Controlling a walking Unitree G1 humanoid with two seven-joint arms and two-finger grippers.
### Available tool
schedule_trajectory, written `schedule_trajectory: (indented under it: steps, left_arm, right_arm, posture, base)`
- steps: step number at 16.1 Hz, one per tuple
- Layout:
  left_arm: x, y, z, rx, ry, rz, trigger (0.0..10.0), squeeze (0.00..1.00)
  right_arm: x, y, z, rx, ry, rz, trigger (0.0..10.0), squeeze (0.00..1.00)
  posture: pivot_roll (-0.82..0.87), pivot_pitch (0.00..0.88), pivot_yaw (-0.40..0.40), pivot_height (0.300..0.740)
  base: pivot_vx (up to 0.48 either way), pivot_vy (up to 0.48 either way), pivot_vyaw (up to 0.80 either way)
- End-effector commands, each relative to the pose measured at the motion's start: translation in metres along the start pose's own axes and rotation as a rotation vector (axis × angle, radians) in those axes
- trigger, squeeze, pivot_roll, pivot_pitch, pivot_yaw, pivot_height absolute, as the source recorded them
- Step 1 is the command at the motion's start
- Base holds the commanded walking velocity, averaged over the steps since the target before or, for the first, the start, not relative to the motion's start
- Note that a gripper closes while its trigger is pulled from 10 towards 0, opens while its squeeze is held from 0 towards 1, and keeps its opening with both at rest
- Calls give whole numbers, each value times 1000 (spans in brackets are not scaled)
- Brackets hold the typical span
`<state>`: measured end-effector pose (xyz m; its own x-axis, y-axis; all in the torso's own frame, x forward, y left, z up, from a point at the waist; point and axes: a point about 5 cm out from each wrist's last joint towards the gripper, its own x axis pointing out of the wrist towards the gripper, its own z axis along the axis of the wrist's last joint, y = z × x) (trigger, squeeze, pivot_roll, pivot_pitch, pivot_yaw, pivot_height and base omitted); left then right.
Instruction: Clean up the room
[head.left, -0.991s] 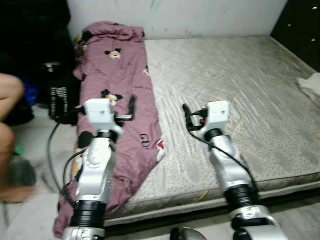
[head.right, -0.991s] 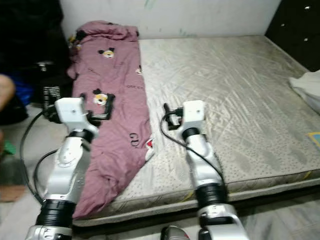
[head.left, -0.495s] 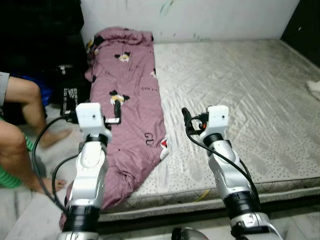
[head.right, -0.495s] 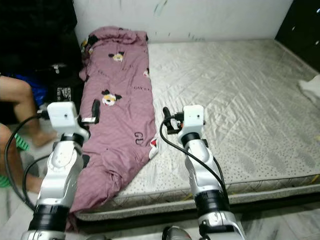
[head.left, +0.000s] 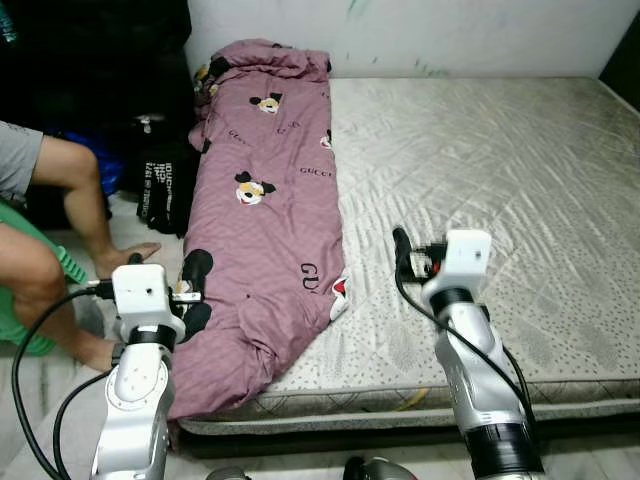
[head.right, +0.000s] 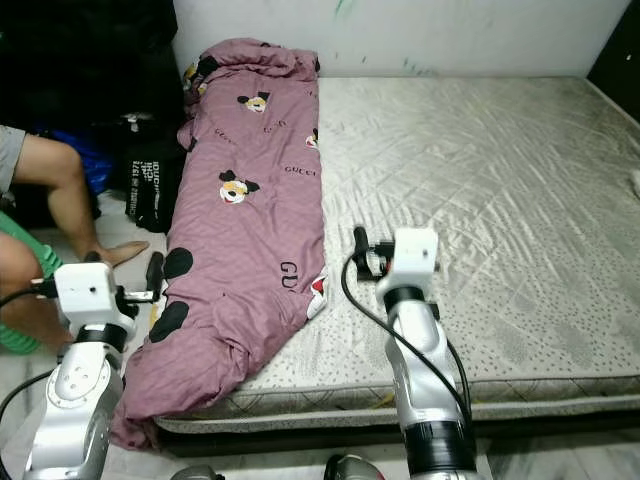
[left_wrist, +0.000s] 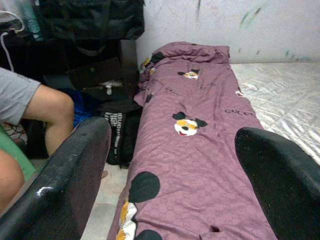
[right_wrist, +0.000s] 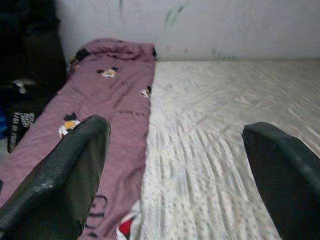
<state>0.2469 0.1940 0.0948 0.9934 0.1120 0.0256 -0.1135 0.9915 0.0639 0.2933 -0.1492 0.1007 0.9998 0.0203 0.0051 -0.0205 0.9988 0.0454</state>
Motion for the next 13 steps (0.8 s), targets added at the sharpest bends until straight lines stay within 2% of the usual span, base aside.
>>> schedule_trajectory:
  steps: [1, 8, 13]
  left_arm:
    - [-2, -2, 1, 6, 8, -16, 10000, 0]
    - [-10, -3, 6, 18, 11, -19, 10000, 0]
    - [-9, -2, 10, 11, 11, -8, 10000, 0]
  right_arm:
    - [-1, 2, 5, -5, -2, -7, 10000, 0]
    - [-7, 3, 2, 0, 34, -12, 10000, 0]
    - [-7, 7, 3, 1, 39, -3, 10000, 0]
  posture:
    - [82, 27, -27, 740]
    - [89, 62, -23, 740]
    - [88, 99, -25, 740]
  base:
    - [0, 0, 0]
    - [0, 0, -754]
    - [0, 0, 0]
